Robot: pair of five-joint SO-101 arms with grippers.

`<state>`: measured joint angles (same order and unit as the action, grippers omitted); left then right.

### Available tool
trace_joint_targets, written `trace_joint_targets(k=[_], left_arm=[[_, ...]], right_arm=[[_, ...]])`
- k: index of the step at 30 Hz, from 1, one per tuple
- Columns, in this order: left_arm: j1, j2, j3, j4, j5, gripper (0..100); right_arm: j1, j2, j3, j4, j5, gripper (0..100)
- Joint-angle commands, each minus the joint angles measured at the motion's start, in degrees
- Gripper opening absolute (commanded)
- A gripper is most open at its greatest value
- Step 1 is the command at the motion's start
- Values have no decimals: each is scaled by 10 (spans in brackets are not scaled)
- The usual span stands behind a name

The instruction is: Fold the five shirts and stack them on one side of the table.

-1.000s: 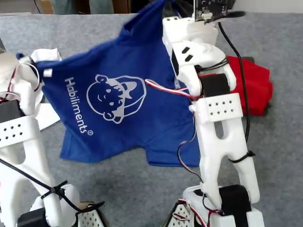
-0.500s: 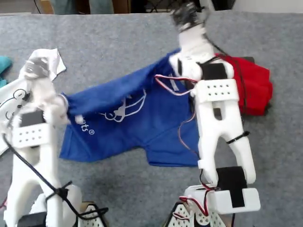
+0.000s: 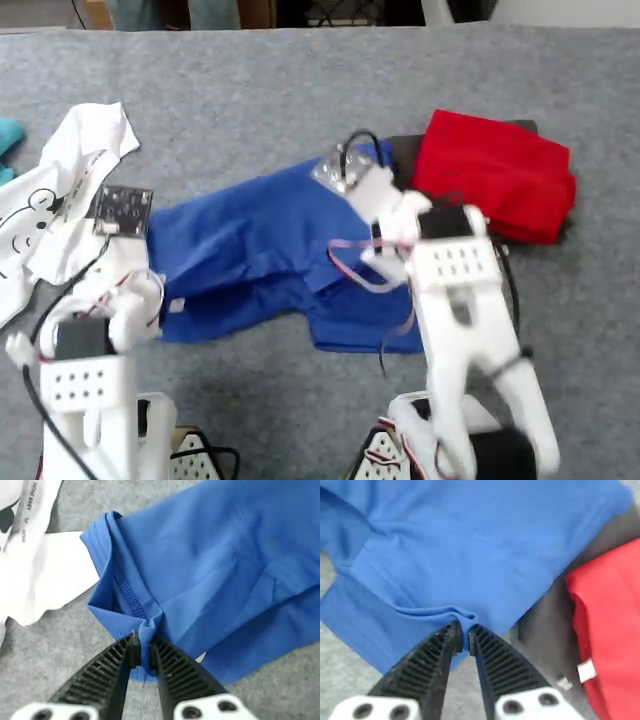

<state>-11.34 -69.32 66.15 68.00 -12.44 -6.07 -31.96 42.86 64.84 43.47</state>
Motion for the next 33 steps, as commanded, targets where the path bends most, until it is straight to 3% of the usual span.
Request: trace_joint_targets(k=[1, 6, 16, 23, 33], left_arm=[[0, -51, 45, 1, -5, 29], [0, -82, 101, -21, -6, 29], [-5, -84, 198, -76, -50, 29], [-88, -82, 198, -126, -49, 29], [-70, -86, 204, -77, -73, 30]], right_arm=[[50, -118, 47, -17, 4, 13], [98, -204, 118, -14, 9, 13], [59, -295, 269, -18, 28, 13], [61, -303, 307, -18, 55, 13], [100, -302, 324, -34, 93, 13]])
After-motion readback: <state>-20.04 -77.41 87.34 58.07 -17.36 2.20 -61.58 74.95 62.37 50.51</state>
